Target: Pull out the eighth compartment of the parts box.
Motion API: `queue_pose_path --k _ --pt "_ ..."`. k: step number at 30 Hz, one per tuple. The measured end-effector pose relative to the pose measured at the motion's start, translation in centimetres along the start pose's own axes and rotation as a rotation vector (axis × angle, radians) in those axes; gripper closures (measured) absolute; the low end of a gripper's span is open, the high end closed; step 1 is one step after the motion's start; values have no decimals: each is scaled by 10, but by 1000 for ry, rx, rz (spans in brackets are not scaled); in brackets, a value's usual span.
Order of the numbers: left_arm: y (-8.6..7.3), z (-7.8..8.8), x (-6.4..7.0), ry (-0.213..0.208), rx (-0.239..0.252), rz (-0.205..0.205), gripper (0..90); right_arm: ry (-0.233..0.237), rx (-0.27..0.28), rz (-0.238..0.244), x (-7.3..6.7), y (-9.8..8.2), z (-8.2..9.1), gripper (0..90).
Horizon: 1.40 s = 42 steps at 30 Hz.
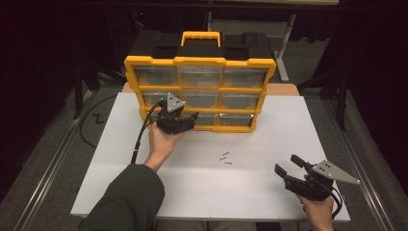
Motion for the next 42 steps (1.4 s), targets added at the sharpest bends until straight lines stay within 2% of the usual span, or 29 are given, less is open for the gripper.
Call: queue_pose_path --k 7,15,30,34,42 --pt "0 -5 -4 11 2 16 403 6 -11 0 0 -1 -1 273" --pt "0 -10 -5 43 6 20 439 2 -17 -2 0 -1 -2 272" --pt "0 -13 -4 74 -10 -11 458 2 -23 -4 0 -2 -3 271" --pt "0 -13 -3 98 -20 -43 463 4 -28 -1 0 -2 -3 271" --pt "2 -14 -1 159 -49 -138 474 6 -27 3 0 -2 -3 271"
Point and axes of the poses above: each handheld gripper's, and its own axes: z roughly backward along the jaws, y roughly out of its top, x roughly to its right, the point moved 6 cm from there along -z, roughly forward along the jaws, and after that the axes turned 12 degrees about -x, right-handed, at the moved point
